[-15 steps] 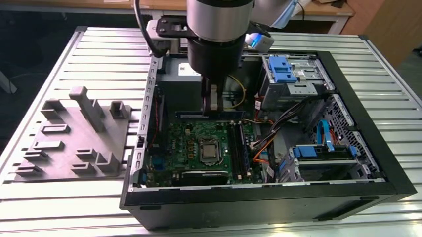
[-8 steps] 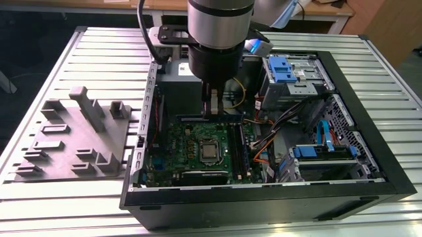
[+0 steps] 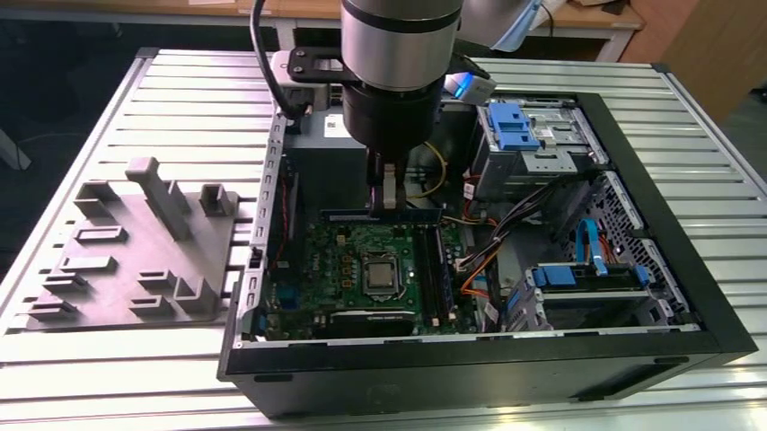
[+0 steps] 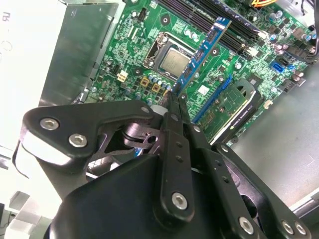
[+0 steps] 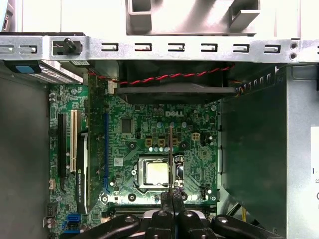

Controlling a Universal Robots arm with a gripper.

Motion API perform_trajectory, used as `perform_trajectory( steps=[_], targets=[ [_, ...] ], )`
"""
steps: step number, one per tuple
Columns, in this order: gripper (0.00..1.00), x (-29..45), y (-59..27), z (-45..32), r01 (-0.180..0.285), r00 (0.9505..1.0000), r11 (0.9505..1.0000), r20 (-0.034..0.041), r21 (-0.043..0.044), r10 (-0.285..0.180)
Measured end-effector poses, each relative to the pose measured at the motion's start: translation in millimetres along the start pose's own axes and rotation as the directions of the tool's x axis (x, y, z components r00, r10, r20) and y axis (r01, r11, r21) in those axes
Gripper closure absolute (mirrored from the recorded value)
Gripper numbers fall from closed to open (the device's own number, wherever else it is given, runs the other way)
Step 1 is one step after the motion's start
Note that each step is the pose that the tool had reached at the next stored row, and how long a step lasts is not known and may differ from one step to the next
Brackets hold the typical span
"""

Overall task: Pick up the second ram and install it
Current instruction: 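Insert the second ram into the second slot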

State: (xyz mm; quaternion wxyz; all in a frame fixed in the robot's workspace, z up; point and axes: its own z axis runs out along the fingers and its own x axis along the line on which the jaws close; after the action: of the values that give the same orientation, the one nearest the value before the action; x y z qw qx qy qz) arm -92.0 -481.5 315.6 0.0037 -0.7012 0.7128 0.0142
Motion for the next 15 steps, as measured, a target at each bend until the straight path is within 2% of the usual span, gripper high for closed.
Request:
perform_trajectory(
  steps=[9, 12, 15],
  targets=[
    [0.89, 0.0, 0.0, 0.1, -0.005, 1.0000, 1.0000, 0.0000, 0.0001, 0.005],
    [0.89, 0.0, 0.0, 0.3, -0.045, 0.9990, 0.9990, 0.0007, 0.0011, 0.045],
    [0.89, 0.0, 0.0, 0.8, -0.099, 0.9951, 0.9951, 0.0017, 0.0024, 0.099]
  ],
)
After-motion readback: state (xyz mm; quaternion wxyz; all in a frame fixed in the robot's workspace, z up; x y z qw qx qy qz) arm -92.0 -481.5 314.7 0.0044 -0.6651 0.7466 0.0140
